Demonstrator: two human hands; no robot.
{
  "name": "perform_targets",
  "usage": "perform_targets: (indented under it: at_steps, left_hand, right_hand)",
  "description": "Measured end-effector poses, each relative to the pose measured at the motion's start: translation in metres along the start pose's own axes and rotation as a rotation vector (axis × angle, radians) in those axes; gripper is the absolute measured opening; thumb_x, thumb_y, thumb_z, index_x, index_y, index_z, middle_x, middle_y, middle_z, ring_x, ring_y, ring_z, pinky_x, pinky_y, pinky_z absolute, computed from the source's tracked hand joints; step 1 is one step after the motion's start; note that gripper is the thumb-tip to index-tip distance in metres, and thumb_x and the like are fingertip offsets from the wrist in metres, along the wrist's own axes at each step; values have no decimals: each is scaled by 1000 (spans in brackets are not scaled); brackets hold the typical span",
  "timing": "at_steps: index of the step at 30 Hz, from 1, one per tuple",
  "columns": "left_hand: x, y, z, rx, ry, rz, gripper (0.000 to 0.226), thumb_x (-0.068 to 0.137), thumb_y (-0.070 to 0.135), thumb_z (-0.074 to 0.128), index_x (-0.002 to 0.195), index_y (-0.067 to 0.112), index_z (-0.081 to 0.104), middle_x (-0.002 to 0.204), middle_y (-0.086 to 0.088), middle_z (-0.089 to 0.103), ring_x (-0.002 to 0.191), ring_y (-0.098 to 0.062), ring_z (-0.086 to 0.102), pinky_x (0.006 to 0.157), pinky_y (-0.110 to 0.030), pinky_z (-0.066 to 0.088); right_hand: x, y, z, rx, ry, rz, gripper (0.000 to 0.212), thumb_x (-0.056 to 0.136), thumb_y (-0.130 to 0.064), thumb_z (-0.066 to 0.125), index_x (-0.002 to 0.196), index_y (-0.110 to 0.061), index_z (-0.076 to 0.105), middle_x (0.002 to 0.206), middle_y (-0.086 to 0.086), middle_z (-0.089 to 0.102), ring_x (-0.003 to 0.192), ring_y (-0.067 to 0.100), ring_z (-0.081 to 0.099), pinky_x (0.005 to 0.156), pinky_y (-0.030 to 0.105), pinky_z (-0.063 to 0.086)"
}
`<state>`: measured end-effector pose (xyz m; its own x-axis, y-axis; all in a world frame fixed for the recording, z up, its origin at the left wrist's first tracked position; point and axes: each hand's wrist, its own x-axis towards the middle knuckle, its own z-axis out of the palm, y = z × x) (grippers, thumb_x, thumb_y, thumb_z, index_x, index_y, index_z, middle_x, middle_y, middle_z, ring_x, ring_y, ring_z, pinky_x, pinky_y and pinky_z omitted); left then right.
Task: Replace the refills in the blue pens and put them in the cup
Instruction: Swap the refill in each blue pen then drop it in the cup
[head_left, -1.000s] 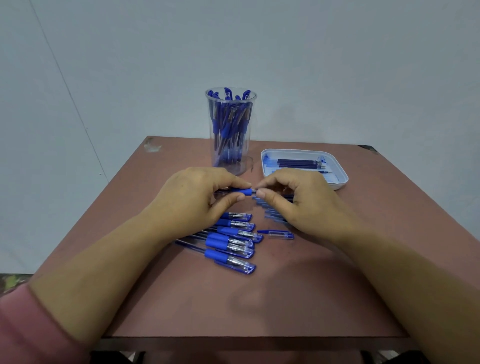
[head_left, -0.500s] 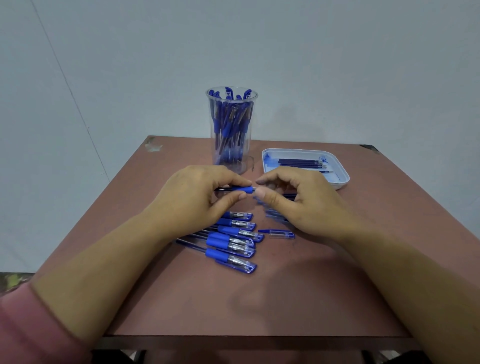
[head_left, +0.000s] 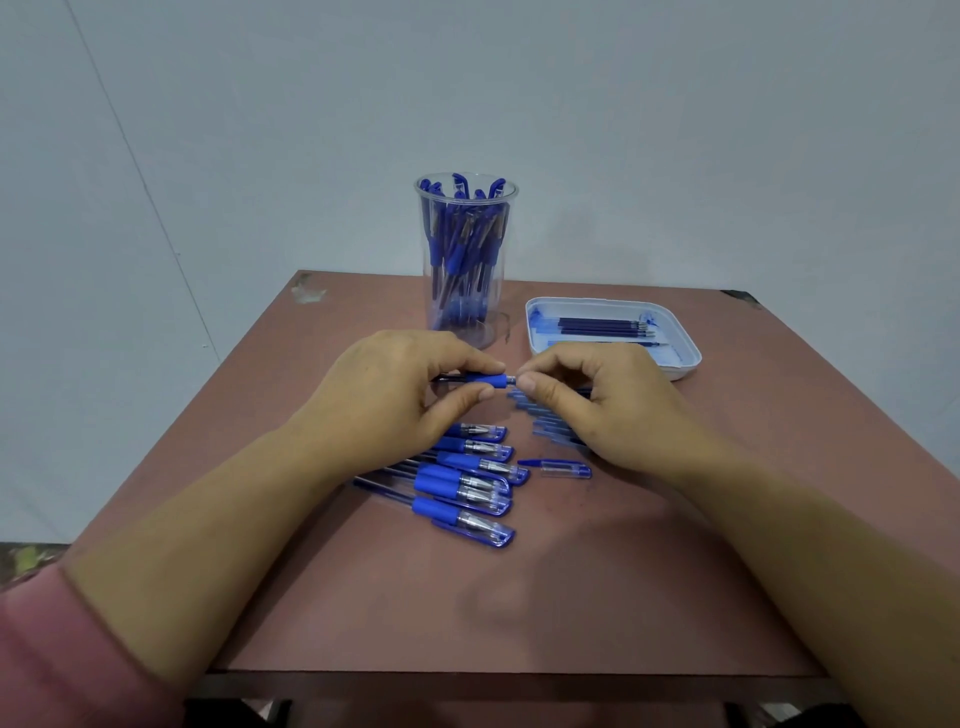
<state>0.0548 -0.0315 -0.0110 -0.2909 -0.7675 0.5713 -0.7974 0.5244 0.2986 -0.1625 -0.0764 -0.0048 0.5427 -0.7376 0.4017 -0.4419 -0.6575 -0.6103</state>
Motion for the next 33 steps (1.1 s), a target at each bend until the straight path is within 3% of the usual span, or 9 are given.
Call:
perform_targets:
  at_steps: [2, 8, 13, 18, 21, 26, 33]
  left_hand:
    - [0, -1, 0, -4, -3, -25, 29, 89, 47, 57, 111, 35, 70, 91, 18, 70, 71, -6, 65, 64, -35, 55]
    - [0, -6, -5, 34, 4, -88, 22, 90, 43, 64, 110, 37, 71, 89, 20, 70, 70, -6, 63, 66, -32, 54]
    - [0, -8, -4, 56, -6, -109, 21, 89, 41, 65, 109, 37, 71, 91, 20, 70, 71, -5, 63, 65, -29, 53]
    - [0, -8, -3, 44, -12, -111, 21, 89, 40, 65, 108, 36, 71, 91, 20, 70, 72, -5, 65, 67, -32, 54]
    - [0, -7, -3, 12, -5, -111, 21, 88, 39, 67, 108, 36, 71, 90, 20, 70, 71, -6, 65, 67, -34, 54]
    - [0, -5, -1, -46, -15, -88, 22, 87, 41, 65, 107, 35, 71, 91, 20, 71, 74, -7, 66, 70, -38, 56]
    - [1, -3, -1, -51, -10, -72, 27, 85, 45, 62, 108, 35, 71, 92, 21, 70, 75, -5, 66, 69, -37, 56]
  right_hand:
    - [1, -1, 0, 24, 18, -4, 8, 88, -26, 69, 91, -33, 68, 84, -13, 70, 80, 2, 64, 74, 18, 51]
    - [0, 2, -11, -53, 25, 21, 22, 87, -21, 70, 87, -42, 62, 89, -13, 68, 84, 3, 61, 76, 15, 48]
    - [-4, -2, -17, -301, -318, -45, 16, 92, -19, 62, 102, -29, 71, 90, -24, 57, 94, 0, 48, 83, 9, 36]
    - [-3, -6, -9, -424, -421, -127, 20, 93, -26, 61, 108, -37, 69, 88, -24, 52, 98, 6, 45, 93, 30, 38]
    - [-4, -5, -12, -325, -331, -115, 24, 91, -27, 64, 111, -39, 66, 95, -24, 57, 99, 3, 47, 90, 26, 40]
    - [-3, -2, -12, -205, 40, -151, 18, 86, -33, 69, 100, -37, 59, 96, -24, 59, 96, 0, 53, 81, 9, 40]
    - [1, -1, -9, -117, -13, -63, 6, 86, -25, 70, 89, -30, 69, 84, -20, 66, 86, -4, 61, 76, 10, 47]
